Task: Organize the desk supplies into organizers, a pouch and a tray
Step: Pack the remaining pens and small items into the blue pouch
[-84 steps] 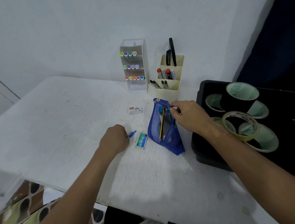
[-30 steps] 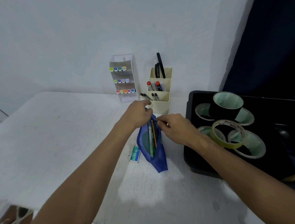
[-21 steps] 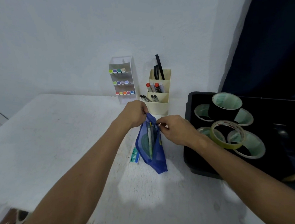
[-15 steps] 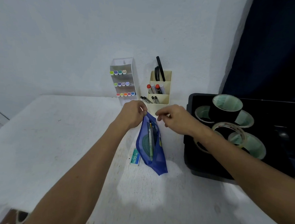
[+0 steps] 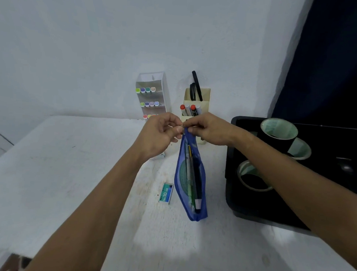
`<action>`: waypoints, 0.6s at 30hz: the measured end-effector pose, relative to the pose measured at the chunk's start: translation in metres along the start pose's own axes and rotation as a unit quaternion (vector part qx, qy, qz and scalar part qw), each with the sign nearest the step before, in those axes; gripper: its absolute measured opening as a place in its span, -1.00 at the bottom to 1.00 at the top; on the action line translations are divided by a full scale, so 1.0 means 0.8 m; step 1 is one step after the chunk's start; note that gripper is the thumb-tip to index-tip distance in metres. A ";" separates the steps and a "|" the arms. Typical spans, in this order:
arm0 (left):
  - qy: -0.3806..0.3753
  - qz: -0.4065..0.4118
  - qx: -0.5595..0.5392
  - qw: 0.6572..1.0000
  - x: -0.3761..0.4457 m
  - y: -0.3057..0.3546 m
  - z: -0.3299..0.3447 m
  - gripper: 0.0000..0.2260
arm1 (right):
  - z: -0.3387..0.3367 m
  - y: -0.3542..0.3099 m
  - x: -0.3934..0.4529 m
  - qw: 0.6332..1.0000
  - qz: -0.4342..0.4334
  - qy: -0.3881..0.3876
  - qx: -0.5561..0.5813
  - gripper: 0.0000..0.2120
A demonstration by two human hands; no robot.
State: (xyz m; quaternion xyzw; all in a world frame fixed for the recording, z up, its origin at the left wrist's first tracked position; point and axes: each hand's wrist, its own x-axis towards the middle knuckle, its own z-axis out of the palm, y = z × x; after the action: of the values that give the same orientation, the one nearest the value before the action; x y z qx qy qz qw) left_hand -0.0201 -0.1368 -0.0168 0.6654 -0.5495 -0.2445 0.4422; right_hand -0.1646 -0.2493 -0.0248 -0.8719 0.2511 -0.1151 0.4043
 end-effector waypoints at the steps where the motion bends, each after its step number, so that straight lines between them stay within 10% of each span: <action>1: 0.009 0.005 0.013 1.000 -0.002 -0.001 0.000 -0.94 | -0.001 -0.001 0.000 1.000 0.007 -0.003 0.007 -0.72; 11: -0.068 0.143 0.193 0.968 -0.142 -0.059 0.024 -0.86 | -0.017 0.002 0.006 0.987 0.056 0.152 -0.004 -0.79; 18: -0.038 -0.025 0.087 0.995 -0.159 -0.078 -0.009 -0.80 | -0.002 -0.014 -0.004 0.988 -0.002 0.153 -0.032 -0.80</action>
State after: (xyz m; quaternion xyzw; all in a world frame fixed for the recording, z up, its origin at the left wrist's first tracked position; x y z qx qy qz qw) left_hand -0.0175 -0.0136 -0.0872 0.7054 -0.5680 -0.2316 0.3553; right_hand -0.1642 -0.2430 -0.0152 -0.8570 0.3120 -0.2401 0.3325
